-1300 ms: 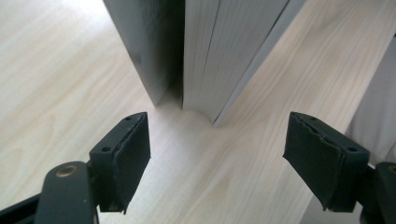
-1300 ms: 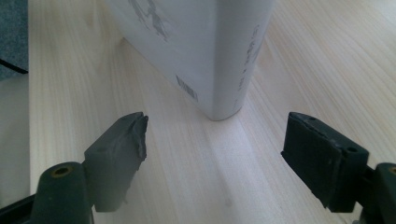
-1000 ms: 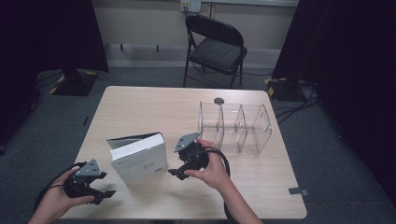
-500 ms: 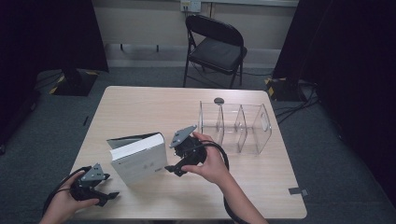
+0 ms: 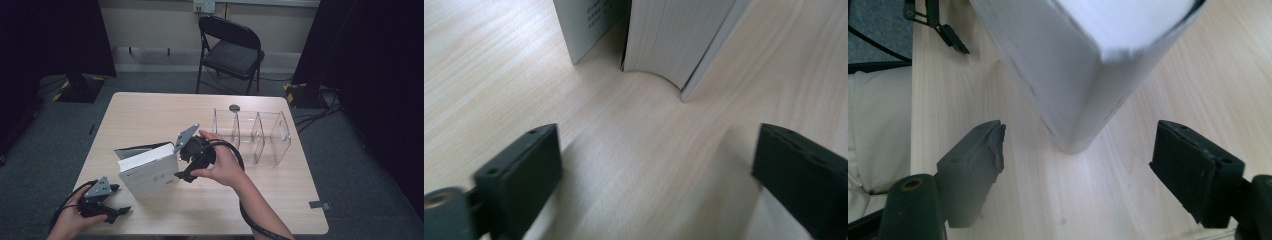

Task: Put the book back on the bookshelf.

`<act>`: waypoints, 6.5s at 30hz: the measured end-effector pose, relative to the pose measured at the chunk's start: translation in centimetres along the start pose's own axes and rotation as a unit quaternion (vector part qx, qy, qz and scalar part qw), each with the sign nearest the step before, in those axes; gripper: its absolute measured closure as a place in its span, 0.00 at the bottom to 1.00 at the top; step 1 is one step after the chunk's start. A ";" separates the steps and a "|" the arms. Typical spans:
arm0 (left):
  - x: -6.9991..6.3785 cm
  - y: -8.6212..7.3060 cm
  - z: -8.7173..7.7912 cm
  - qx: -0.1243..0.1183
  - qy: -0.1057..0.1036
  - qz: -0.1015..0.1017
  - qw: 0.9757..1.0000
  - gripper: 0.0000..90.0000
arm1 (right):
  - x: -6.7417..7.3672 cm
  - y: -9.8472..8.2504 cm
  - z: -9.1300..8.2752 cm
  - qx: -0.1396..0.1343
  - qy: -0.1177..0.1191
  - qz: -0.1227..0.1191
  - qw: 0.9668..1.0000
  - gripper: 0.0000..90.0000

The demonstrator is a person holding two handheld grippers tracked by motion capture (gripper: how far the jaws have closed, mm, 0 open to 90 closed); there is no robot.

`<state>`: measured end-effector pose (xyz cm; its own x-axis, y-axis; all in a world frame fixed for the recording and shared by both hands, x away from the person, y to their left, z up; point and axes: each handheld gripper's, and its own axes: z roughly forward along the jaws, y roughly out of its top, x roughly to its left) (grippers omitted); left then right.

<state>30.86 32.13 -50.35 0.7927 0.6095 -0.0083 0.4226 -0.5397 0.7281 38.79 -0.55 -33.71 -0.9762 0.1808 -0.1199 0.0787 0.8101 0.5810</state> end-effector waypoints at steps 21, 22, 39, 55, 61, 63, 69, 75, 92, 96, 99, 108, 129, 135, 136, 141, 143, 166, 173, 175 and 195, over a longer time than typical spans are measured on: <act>-0.1 0.1 0.1 0.005 0.004 0.001 1.000 0.03 | -0.6 4.6 0.9 0.018 0.014 -0.047 0.999 0.24; -0.1 0.1 0.1 0.004 0.002 -0.003 1.000 0.03 | -0.5 4.7 1.0 0.023 0.017 -0.045 0.999 0.25; 0.0 0.1 0.1 0.006 0.004 0.005 1.000 0.03 | -0.5 4.9 1.2 0.059 0.039 -0.039 0.997 0.53; 0.0 0.1 0.1 0.005 0.004 0.004 1.000 0.02 | -0.9 2.4 -1.2 0.092 0.026 0.044 0.995 0.57; 0.0 0.1 0.1 0.006 0.004 0.004 1.000 0.02 | -1.2 2.6 -1.2 0.113 0.023 0.060 0.992 0.55; 0.0 0.1 0.1 0.006 0.004 0.004 1.000 0.02 | -1.2 3.0 -1.0 0.123 0.021 0.058 0.991 0.54; 0.0 0.2 0.1 0.006 0.004 0.005 1.000 0.02 | -1.4 4.1 0.2 0.137 0.023 0.058 0.989 0.50; 0.0 0.2 0.1 0.006 0.003 0.005 1.000 0.02 | -1.4 4.4 1.8 0.157 0.025 0.045 0.986 0.46; 0.0 0.2 0.2 0.005 0.001 0.003 1.000 0.02 | -1.3 4.1 2.7 0.162 0.009 0.056 0.985 0.36; 0.0 0.2 0.2 0.005 0.001 0.003 1.000 0.02 | -1.0 4.1 2.7 0.162 0.006 0.049 0.986 0.37; 0.0 0.2 0.2 0.005 0.000 0.003 1.000 0.02 | -1.1 4.1 2.7 0.162 0.001 0.040 0.986 0.39; 0.0 0.2 0.2 0.005 0.000 0.003 1.000 0.01 | -0.7 4.4 2.3 0.165 0.000 0.048 0.985 0.52; 0.0 0.2 0.1 0.008 0.000 0.003 1.000 0.01 | 0.6 4.6 0.7 0.176 -0.001 0.064 0.982 0.58; 0.0 0.2 0.2 0.010 0.002 0.002 1.000 0.00 | 0.6 4.0 -0.3 0.173 0.005 0.080 0.982 0.58; 0.0 0.2 0.2 0.010 0.002 0.002 1.000 0.00 | 0.5 3.9 -0.5 0.170 0.006 0.082 0.982 0.58; 0.0 0.2 0.2 0.010 0.002 0.002 1.000 0.00 | 0.0 3.0 -1.7 0.166 -0.001 0.102 0.981 0.58; 0.0 0.2 0.2 0.010 0.002 0.002 1.000 0.00 | -0.2 2.6 -2.1 0.165 -0.005 0.108 0.980 0.58; 0.0 0.2 0.2 0.008 0.003 0.001 1.000 0.00 | -0.7 -2.0 -3.8 0.162 -0.014 0.124 0.979 0.58; 0.0 0.2 0.2 0.008 0.003 0.002 1.000 0.00 | -0.7 -2.4 -3.6 0.167 -0.015 0.117 0.979 0.57; 0.0 0.2 0.2 0.008 0.003 0.002 1.000 0.00 | -0.7 -2.3 -3.5 0.167 -0.016 0.117 0.979 0.56; 0.1 0.3 0.2 0.010 0.005 0.005 1.000 0.00 | -0.8 -0.9 -2.4 0.206 -0.017 0.119 0.971 0.58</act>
<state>31.14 31.85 -50.29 0.7928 0.6095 0.0054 0.4239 -0.5577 0.7137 39.04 -2.79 -32.21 -0.9138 0.4029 -0.0518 0.3824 0.8962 0.2248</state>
